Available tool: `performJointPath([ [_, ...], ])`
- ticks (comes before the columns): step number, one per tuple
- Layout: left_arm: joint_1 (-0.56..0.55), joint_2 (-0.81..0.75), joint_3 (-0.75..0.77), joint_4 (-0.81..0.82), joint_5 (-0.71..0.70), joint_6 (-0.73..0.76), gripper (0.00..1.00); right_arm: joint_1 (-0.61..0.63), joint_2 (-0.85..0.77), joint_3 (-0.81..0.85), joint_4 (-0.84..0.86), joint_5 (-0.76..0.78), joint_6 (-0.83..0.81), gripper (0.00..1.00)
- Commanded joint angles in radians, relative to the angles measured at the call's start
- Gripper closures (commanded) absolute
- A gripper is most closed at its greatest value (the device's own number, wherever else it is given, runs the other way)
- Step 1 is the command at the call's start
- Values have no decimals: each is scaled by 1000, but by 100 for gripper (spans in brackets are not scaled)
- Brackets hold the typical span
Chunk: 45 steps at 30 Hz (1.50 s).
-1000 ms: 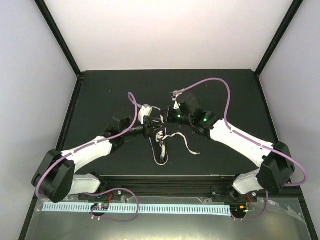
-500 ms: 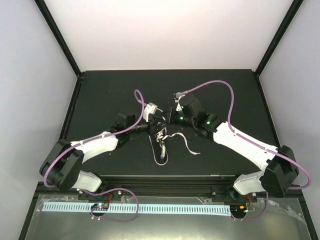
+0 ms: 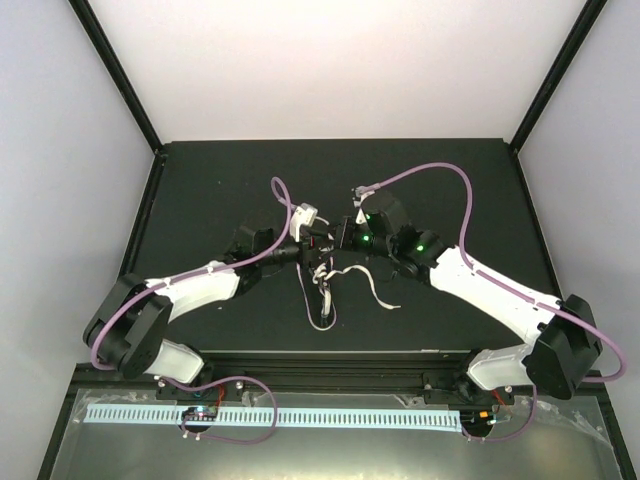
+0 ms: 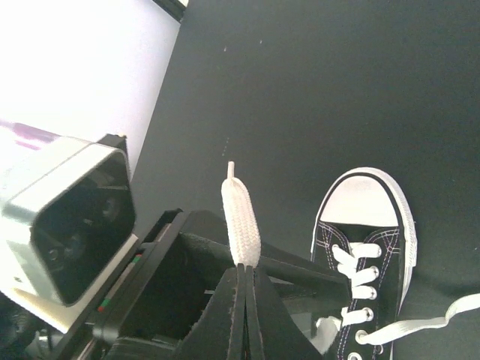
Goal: Tie the shoes
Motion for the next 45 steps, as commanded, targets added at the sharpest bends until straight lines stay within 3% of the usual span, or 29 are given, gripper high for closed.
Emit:
performJointPath([
  [1,-12,17,37,53,16,-4,56,-3,-37,-9,16,35,14,98],
  [4,-18,26,39,64,18,-9,59,-6,-42,-11,16,38,19,98],
  [10,-22,14,19,103,21,-36,97,-17,-52,-32,13,49,19,98],
  [13,-19,-22,-2,89,15,-50,98,-32,-72,-62,2,59,5,96],
  [19,26,-73,52,-259,28,6,98,-40,-147,-113,-176,126,-141,40],
  [22,55,-87,105,-450,65,76,98,-41,-184,-203,-254,155,-207,31],
  [28,119,-76,210,-776,108,175,98,-38,-185,-367,-297,81,-251,29],
  [32,161,-25,277,-938,110,162,98,-36,-164,-416,-286,99,-277,33],
  [45,192,83,449,-1190,122,340,99,-9,49,-387,-207,174,-368,52],
])
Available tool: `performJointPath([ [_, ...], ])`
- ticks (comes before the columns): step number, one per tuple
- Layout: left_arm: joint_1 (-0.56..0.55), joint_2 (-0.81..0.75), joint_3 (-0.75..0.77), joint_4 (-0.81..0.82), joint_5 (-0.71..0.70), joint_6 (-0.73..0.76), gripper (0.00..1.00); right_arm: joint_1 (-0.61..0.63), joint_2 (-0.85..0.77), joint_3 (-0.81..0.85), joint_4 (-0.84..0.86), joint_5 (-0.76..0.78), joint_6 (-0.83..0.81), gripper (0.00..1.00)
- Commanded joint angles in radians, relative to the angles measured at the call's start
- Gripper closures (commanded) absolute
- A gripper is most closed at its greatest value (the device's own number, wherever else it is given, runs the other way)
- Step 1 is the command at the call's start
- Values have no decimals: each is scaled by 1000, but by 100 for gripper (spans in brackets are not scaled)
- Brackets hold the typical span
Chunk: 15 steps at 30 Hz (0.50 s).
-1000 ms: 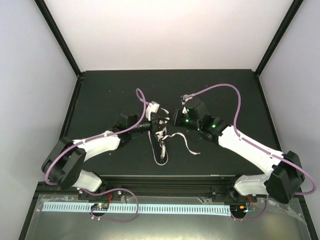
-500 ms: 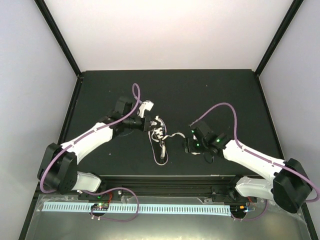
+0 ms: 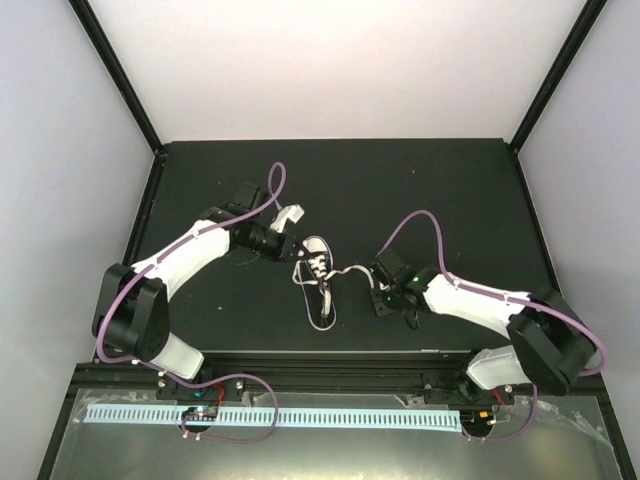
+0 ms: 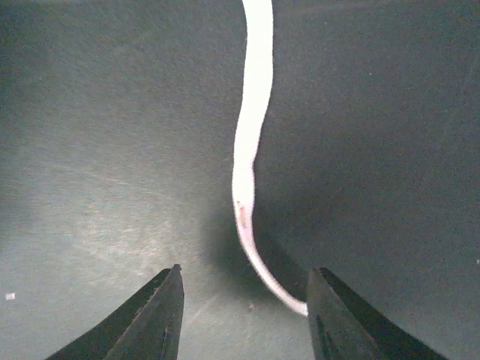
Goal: Tie the shoes
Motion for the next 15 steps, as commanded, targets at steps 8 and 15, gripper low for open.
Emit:
performJointPath([
  [8,2,45,149,-142,17,167,98,34,184,54,61,157,-14,63],
  [15,-3,31,152,-67,78,231,99,34,183,44,99,142,-11,98],
])
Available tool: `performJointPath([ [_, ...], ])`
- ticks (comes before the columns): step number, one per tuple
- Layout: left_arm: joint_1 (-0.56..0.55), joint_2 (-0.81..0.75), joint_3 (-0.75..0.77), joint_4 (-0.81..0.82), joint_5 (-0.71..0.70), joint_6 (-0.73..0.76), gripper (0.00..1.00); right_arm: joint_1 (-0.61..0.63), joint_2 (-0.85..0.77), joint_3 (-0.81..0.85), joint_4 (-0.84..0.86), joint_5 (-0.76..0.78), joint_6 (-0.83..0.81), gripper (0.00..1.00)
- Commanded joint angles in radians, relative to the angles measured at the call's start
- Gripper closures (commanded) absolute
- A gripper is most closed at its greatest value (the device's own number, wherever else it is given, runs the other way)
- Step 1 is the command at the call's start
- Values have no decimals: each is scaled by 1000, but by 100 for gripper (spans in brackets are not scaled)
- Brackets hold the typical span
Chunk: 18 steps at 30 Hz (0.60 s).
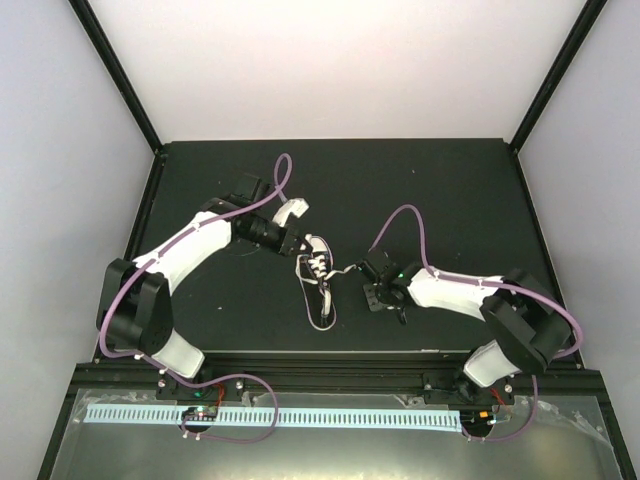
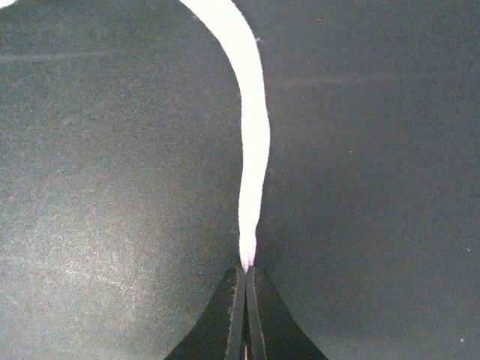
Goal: Tie the shoes
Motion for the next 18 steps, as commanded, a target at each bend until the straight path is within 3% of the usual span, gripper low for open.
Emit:
performJointPath([
  [1,-9,-14,31,50,72,80,98,2,-26,-6,13,-9,1,98],
  [10,-52,30,70,146,144,132,95,3,-420,137,-118,-177,-90,98],
  [18,-74,56,104,149,247,194,88,0,-476,244,-77,-222,-110,98],
])
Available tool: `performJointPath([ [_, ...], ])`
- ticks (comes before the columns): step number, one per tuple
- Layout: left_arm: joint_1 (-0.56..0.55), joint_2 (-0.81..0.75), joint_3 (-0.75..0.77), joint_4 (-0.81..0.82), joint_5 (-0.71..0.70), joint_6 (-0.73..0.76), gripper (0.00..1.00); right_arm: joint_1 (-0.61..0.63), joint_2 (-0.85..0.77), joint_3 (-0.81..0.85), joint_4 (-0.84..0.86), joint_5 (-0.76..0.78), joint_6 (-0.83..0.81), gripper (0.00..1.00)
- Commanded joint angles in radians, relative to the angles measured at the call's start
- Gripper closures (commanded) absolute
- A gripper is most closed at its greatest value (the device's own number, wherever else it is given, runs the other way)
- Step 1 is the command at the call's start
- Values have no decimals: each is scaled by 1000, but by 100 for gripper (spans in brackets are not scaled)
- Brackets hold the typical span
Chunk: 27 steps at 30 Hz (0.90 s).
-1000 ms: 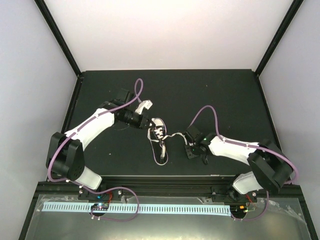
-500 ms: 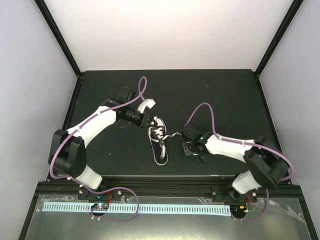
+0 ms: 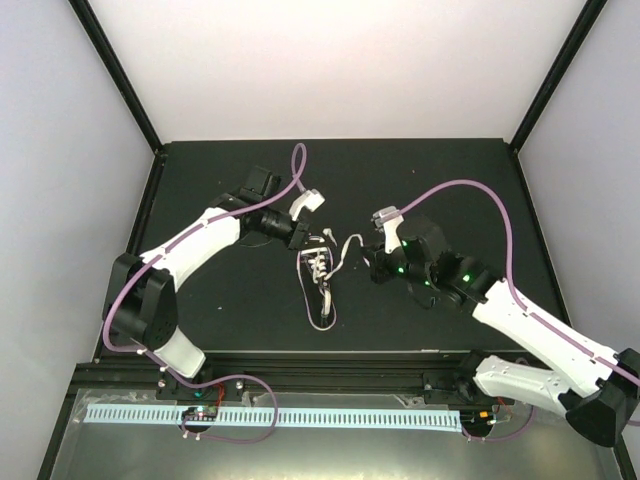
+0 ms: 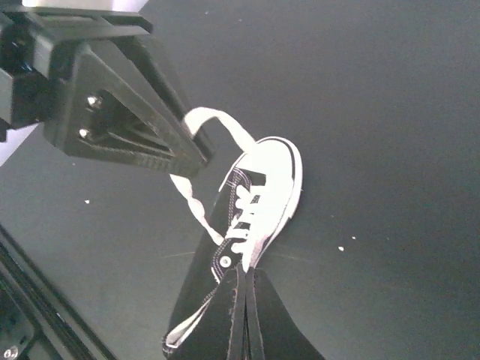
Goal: Tie the shoes
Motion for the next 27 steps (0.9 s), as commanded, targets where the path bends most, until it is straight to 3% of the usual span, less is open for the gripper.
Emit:
performJointPath([
  [1,-26,19,46,25,88,69,87,1,30,47,13,-48,-30,98],
  [19,-52,35,45,79,4,57,83,0,98,104,83,-150,-17,98],
  [27,-65,42,45,82,-17,56,74,1,99,101,96,-184,-9,98],
])
